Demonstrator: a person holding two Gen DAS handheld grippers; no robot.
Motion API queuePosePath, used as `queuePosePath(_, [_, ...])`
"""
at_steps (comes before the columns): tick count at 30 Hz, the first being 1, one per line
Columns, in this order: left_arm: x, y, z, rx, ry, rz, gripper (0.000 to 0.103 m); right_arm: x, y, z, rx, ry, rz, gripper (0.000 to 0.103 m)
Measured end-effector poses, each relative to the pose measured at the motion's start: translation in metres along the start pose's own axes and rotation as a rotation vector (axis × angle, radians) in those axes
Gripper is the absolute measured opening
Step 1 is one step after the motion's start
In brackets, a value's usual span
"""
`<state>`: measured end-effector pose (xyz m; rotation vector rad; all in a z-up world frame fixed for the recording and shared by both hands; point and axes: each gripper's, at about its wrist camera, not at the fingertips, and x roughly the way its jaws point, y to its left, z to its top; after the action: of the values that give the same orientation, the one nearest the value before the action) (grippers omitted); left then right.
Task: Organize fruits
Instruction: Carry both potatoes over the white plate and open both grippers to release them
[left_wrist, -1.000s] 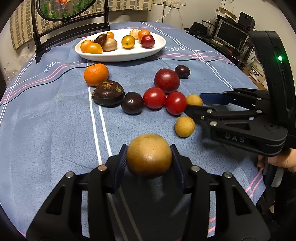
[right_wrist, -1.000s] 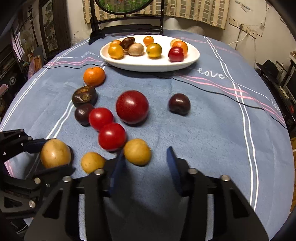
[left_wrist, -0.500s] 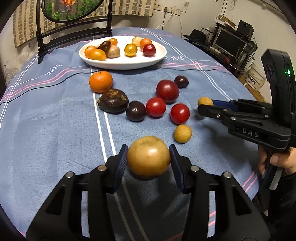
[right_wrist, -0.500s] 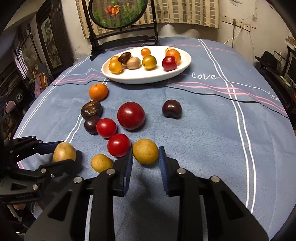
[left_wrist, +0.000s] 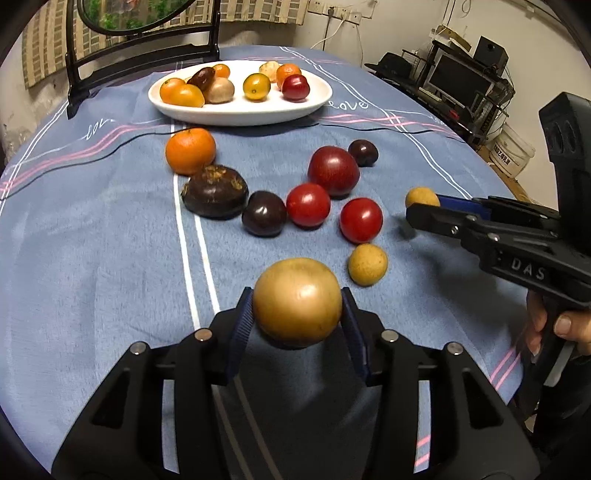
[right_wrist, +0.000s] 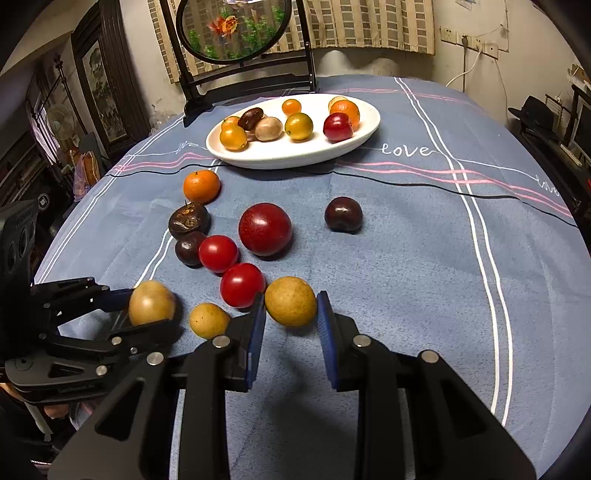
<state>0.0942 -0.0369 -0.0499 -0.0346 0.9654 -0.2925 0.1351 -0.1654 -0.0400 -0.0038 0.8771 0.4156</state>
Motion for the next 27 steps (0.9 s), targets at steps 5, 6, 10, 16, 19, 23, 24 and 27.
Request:
queuePosePath(5, [0.005,-0.001,0.008,0.003,-0.004,-0.001,0.046,0.002,-0.003,-0.002,0.015,0.009,0.004,0.028])
queuePosePath(6, [0.006,0.0,0.009,0.001,-0.003,-0.003,0.046,0.002,-0.005,-0.002,0.018,0.01,0.004,0.028])
queuePosePath(10, [0.008,0.0,0.011,-0.01,0.002,-0.009,0.047,0.003,-0.005,-0.003,0.023,0.014,0.009,0.028])
queuePosePath(16, [0.01,-0.003,0.012,0.006,-0.006,0.006,0.047,0.003,-0.002,-0.004,0.02,0.016,0.015,0.028])
queuePosePath(19, [0.009,-0.003,0.011,0.012,-0.01,0.003,0.045,0.003,-0.003,-0.004,0.024,0.016,0.015,0.029])
queuePosePath(23, [0.005,-0.001,0.009,0.003,-0.01,0.004,0.045,0.001,-0.002,-0.003,0.027,0.01,0.016,0.028])
queuePosePath(24, [0.003,-0.001,0.009,0.002,-0.013,0.005,0.045,0.0,-0.002,-0.003,0.027,0.007,0.016,0.028])
queuePosePath(27, [-0.009,0.001,0.011,0.004,-0.043,0.005,0.045,-0.003,-0.002,0.0,0.03,-0.007,0.016,0.028])
